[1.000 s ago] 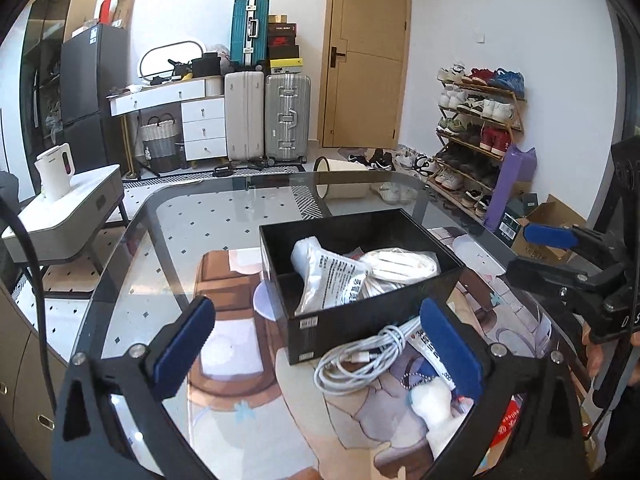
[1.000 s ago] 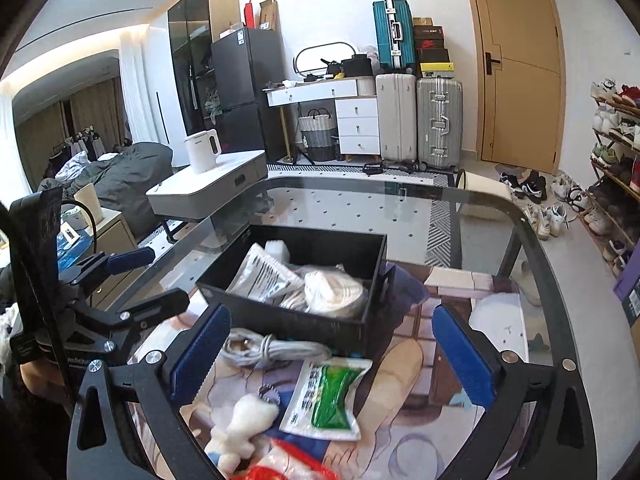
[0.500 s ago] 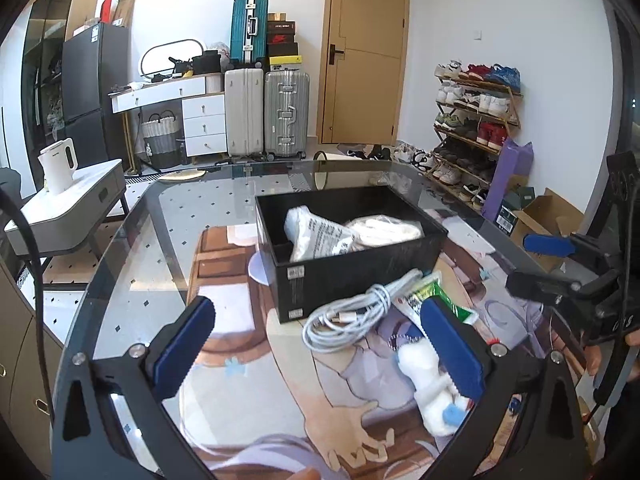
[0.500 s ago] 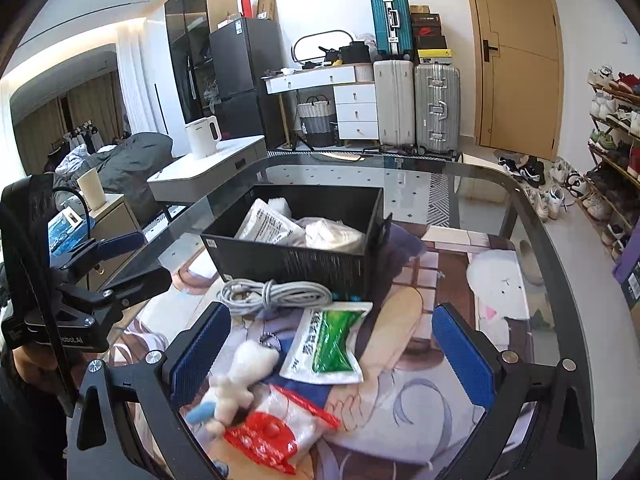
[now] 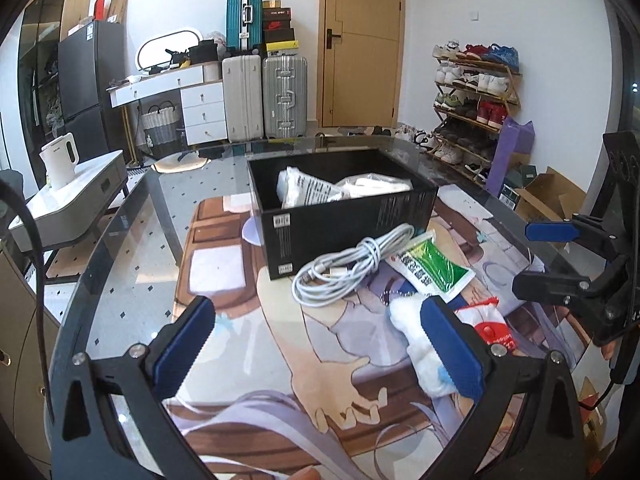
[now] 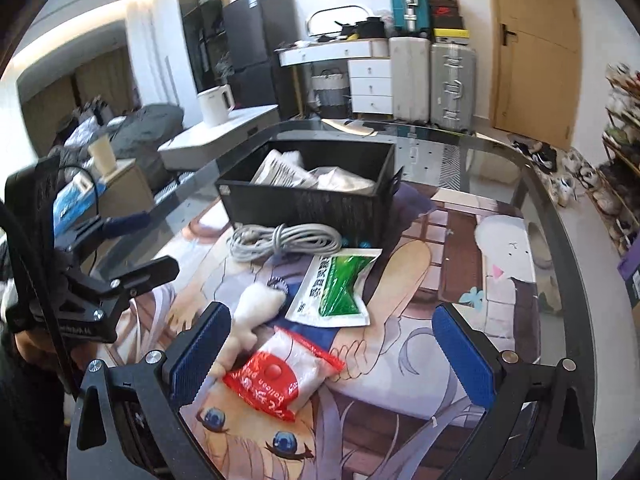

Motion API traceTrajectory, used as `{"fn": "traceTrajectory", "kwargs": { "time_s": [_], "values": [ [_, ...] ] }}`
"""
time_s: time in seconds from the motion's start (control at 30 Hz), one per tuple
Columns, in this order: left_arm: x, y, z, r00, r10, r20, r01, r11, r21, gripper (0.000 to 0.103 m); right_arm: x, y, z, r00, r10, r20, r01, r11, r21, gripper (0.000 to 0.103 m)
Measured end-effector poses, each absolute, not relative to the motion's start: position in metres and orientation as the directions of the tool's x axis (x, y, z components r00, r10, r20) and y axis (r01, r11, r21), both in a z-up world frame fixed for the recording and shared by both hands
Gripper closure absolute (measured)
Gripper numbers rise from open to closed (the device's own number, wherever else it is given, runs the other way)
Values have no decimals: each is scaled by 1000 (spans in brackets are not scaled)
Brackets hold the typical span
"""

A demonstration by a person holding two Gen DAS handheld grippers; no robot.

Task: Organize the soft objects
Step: 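Move both grippers back over the remaining items beside the box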

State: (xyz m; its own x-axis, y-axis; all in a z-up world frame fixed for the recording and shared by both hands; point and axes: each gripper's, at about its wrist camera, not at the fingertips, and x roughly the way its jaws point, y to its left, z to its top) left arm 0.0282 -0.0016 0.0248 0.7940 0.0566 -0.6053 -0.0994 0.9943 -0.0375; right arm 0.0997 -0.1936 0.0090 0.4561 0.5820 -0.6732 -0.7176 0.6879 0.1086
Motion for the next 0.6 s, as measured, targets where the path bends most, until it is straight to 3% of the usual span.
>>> {"fn": "traceTrajectory", "kwargs": {
  "time_s": [0.6],
  "values": [
    [33,-4,0,765,-3,-644,-59,995,-75,0,97,-180,-27,359,545,-758,-774,627,85,1]
  ]
}}
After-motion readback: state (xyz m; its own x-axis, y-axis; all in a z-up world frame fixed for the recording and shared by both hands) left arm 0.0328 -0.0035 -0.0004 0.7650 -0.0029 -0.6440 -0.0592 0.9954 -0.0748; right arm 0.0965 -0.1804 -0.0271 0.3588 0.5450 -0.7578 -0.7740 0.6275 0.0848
